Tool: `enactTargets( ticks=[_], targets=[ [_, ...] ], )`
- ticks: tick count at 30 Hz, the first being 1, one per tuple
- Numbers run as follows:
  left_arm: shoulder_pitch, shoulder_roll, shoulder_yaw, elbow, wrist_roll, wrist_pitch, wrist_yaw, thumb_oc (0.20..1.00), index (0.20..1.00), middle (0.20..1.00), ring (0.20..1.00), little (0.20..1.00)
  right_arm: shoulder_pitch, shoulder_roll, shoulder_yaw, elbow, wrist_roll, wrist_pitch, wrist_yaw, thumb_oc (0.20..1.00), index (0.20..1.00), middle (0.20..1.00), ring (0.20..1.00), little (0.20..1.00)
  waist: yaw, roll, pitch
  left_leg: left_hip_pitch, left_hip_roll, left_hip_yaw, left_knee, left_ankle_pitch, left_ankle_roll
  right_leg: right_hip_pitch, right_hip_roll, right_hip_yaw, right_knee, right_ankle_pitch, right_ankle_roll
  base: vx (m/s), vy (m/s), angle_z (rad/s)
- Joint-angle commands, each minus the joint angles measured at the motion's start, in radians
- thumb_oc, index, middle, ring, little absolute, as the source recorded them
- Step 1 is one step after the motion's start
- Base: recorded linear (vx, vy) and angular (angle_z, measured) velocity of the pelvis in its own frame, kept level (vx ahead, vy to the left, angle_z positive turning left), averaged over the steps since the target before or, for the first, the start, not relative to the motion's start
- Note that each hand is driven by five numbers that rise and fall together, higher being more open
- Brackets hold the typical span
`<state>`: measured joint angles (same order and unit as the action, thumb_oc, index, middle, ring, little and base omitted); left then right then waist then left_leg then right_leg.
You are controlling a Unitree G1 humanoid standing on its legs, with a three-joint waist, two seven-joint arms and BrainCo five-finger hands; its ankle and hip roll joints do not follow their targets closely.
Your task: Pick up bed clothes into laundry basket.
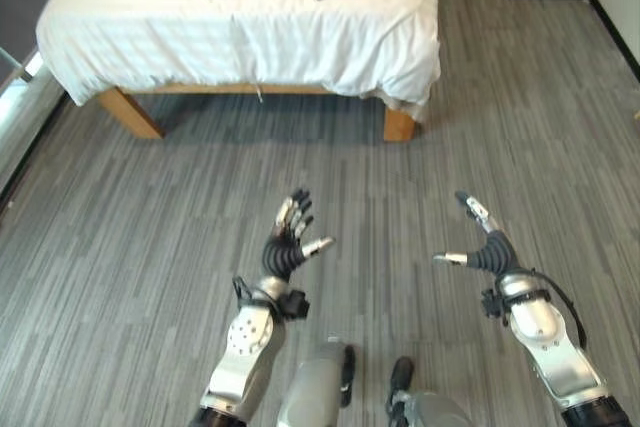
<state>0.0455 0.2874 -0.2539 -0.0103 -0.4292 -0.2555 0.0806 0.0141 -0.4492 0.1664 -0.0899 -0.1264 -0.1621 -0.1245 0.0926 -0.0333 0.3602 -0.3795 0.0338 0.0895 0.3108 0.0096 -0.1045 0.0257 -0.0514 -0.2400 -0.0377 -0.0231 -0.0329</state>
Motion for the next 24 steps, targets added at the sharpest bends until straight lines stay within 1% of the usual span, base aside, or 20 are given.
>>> enactTargets(
  ticks=[1,2,3,5,6,7,8,9,10,11,12,13,14,15,16,17,19,20,22,24],
  targets=[
    [0.016,0.019,-0.017,-0.080,-0.011,-0.043,-0.026,1.000,1.000,1.000,1.000,1.000,-0.023,-0.038,0.002,-0.081,0.030,-0.055,-0.016,1.000,1.000,1.000,1.000,1.000,0.040,0.008,-0.087,0.052,0.024,0.024,-0.263,0.164,-0.014,0.132,0.006,0.058,-0.050,-0.092,0.122,0.28,0.081,-0.08],
    [0.016,0.020,-0.017,-0.079,-0.013,-0.048,-0.031,1.000,1.000,1.000,1.000,1.000,-0.033,-0.042,0.007,-0.080,0.029,-0.055,-0.013,1.000,1.000,1.000,1.000,1.000,0.052,0.009,-0.093,0.052,0.027,0.025,-0.352,0.189,-0.021,0.142,0.002,0.068,-0.050,-0.105,0.134,0.47,0.141,-0.44],
    [0.023,0.020,-0.012,-0.085,-0.021,-0.052,-0.041,1.000,1.000,1.000,1.000,1.000,-0.051,-0.054,0.017,-0.079,0.016,-0.055,0.002,1.000,1.000,1.000,1.000,1.000,0.062,0.013,-0.116,0.042,0.028,0.016,-0.398,0.188,-0.017,0.161,0.001,0.090,-0.050,-0.123,0.155,0.46,0.163,-0.64],
    [0.029,0.019,-0.013,-0.083,-0.022,-0.053,-0.039,1.000,1.000,1.000,1.000,1.000,-0.054,-0.054,0.021,-0.077,0.005,-0.053,0.008,1.000,1.000,1.000,1.000,1.000,0.066,0.010,-0.134,0.049,0.028,0.015,-0.398,0.205,-0.011,0.178,-0.004,0.100,-0.050,-0.131,0.163,0.40,0.154,-0.79],
    [0.019,0.023,-0.021,-0.088,-0.038,-0.048,-0.035,1.000,1.000,1.000,1.000,1.000,-0.056,-0.045,0.030,-0.081,0.001,-0.048,0.021,1.000,1.000,1.000,1.000,1.000,0.066,-0.013,-0.156,0.082,0.017,0.024,-0.397,0.209,0.013,0.213,-0.026,0.120,-0.050,-0.111,0.166,0.32,0.103,-0.82],
    [0.018,0.024,-0.021,-0.088,-0.038,-0.048,-0.035,1.000,1.000,1.000,1.000,1.000,-0.056,-0.043,0.030,-0.081,0.000,-0.048,0.021,1.000,1.000,1.000,1.000,1.000,0.069,-0.016,-0.153,0.088,0.015,0.028,-0.397,0.208,0.014,0.217,-0.030,0.122,-0.050,-0.112,0.168,0.46,0.136,-0.94],
    [0.014,0.032,-0.021,-0.091,-0.043,-0.049,-0.034,1.000,1.000,1.000,1.000,1.000,-0.060,-0.041,0.038,-0.081,-0.001,-0.050,0.023,1.000,1.000,1.000,1.000,1.000,0.071,-0.032,-0.161,0.114,0.008,0.041,-0.392,0.194,0.032,0.239,-0.043,0.124,-0.046,-0.077,0.177,0.39,0.116,-0.97],
    [-0.001,0.054,-0.031,-0.089,-0.041,-0.043,-0.035,1.000,1.000,1.000,1.000,1.000,-0.065,-0.030,0.046,-0.083,-0.008,-0.044,0.027,1.000,1.000,1.000,1.000,1.000,0.070,-0.056,-0.149,0.204,-0.004,0.077,-0.389,0.146,0.066,0.194,-0.074,0.127,0.138,0.001,0.237,0.52,0.178,-0.73],
    [-0.013,0.062,-0.041,-0.092,-0.035,-0.040,-0.032,1.000,1.000,1.000,1.000,1.000,-0.072,-0.027,0.050,-0.090,-0.016,-0.040,0.028,1.000,1.000,1.000,1.000,1.000,0.051,-0.059,-0.140,0.254,-0.017,0.081,-0.386,0.118,0.083,0.150,-0.081,0.138,0.267,0.077,0.272,0.50,0.221,-0.49],
    [-0.026,0.067,-0.050,-0.088,-0.031,-0.040,-0.028,1.000,1.000,1.000,1.000,1.000,-0.076,-0.022,0.049,-0.097,-0.014,-0.038,0.031,1.000,1.000,1.000,1.000,1.000,0.031,-0.046,-0.131,0.296,-0.015,0.070,-0.390,0.100,0.093,0.086,-0.075,0.158,0.391,0.124,0.283,0.25,0.141,-0.17],
    [-0.027,0.067,-0.050,-0.088,-0.031,-0.040,-0.028,1.000,1.000,1.000,1.000,1.000,-0.077,-0.022,0.048,-0.097,-0.014,-0.037,0.031,1.000,1.000,1.000,1.000,1.000,0.035,-0.041,-0.133,0.292,-0.010,0.072,-0.392,0.105,0.092,0.079,-0.070,0.162,0.391,0.129,0.282,0.27,0.155,0.10],
    [-0.035,0.069,-0.058,-0.083,-0.029,-0.040,-0.027,1.000,1.000,1.000,1.000,1.000,-0.085,-0.017,0.044,-0.097,-0.007,-0.035,0.031,1.000,1.000,1.000,1.000,1.000,0.013,-0.024,-0.131,0.329,-0.006,0.056,-0.398,0.088,0.100,0.028,-0.046,0.180,0.479,0.159,0.282,0.42,0.173,0.48],
    [-0.047,0.071,-0.063,-0.080,-0.023,-0.039,-0.020,1.000,1.000,1.000,1.000,1.000,-0.088,-0.010,0.035,-0.109,-0.016,-0.032,0.025,1.000,1.000,1.000,1.000,1.000,-0.017,0.009,-0.123,0.374,0.014,0.034,-0.398,0.062,0.105,-0.057,-0.032,0.183,0.562,0.164,0.277,0.44,0.168,0.54],
    [-0.048,0.070,-0.063,-0.079,-0.023,-0.039,-0.020,1.000,1.000,1.000,1.000,1.000,-0.088,-0.011,0.035,-0.110,-0.017,-0.032,0.026,1.000,1.000,1.000,1.000,1.000,-0.020,0.006,-0.122,0.374,0.010,0.031,-0.398,0.060,0.105,-0.060,-0.036,0.181,0.574,0.155,0.277,0.57,0.112,0.61],
    [-0.059,0.065,-0.069,-0.070,-0.027,-0.036,-0.016,1.000,1.000,1.000,1.000,1.000,-0.078,-0.005,0.023,-0.125,-0.014,-0.029,0.021,1.000,1.000,1.000,1.000,1.000,-0.049,0.016,-0.117,0.416,0.003,0.002,-0.398,0.025,0.105,-0.128,-0.056,0.161,0.535,0.120,0.246,0.45,0.007,0.64],
    [-0.061,0.062,-0.069,-0.067,-0.031,-0.033,-0.018,1.000,1.000,1.000,1.000,1.000,-0.071,-0.003,0.018,-0.131,-0.016,-0.029,0.020,1.000,1.000,1.000,1.000,1.000,-0.059,0.014,-0.115,0.438,-0.006,-0.012,-0.398,0.011,0.104,-0.162,-0.053,0.164,0.470,0.111,0.229,0.65,-0.008,0.73],
    [-0.049,0.054,-0.066,-0.063,-0.038,-0.033,-0.033,1.000,1.000,1.000,1.000,1.000,-0.045,-0.009,0.004,-0.143,-0.015,-0.027,0.026,1.000,1.000,1.000,1.000,1.000,-0.085,0.002,-0.115,0.482,-0.023,-0.054,-0.398,-0.031,0.094,-0.172,-0.065,0.166,0.275,0.064,0.212,0.53,-0.091,0.66],
    [-0.043,0.052,-0.063,-0.060,-0.039,-0.033,-0.039,1.000,1.000,1.000,1.000,1.000,-0.034,-0.009,0.001,-0.141,-0.018,-0.026,0.027,1.000,1.000,1.000,1.000,1.000,-0.099,0.000,-0.117,0.503,-0.022,-0.075,-0.398,-0.054,0.088,-0.174,-0.071,0.175,0.169,0.071,0.212,0.54,-0.128,0.93],
    [-0.038,0.050,-0.048,-0.045,-0.034,-0.037,-0.038,1.000,1.000,1.000,1.000,1.000,-0.012,-0.010,-0.006,-0.131,-0.029,-0.021,0.026,1.000,1.000,1.000,1.000,1.000,-0.125,-0.006,-0.120,0.557,-0.023,-0.128,-0.398,-0.099,0.078,-0.213,-0.072,0.219,0.011,0.141,0.233,0.60,-0.112,1.25],
    [-0.027,0.049,-0.029,-0.030,-0.026,-0.041,-0.034,1.000,1.000,1.000,1.000,1.000,-0.005,-0.008,-0.006,-0.109,-0.034,-0.011,0.026,1.000,1.000,1.000,1.000,1.000,-0.135,-0.002,-0.121,0.606,-0.011,-0.162,-0.398,-0.136,0.067,-0.247,-0.066,0.214,-0.037,0.179,0.252,0.51,-0.112,1.32]
  ],
)
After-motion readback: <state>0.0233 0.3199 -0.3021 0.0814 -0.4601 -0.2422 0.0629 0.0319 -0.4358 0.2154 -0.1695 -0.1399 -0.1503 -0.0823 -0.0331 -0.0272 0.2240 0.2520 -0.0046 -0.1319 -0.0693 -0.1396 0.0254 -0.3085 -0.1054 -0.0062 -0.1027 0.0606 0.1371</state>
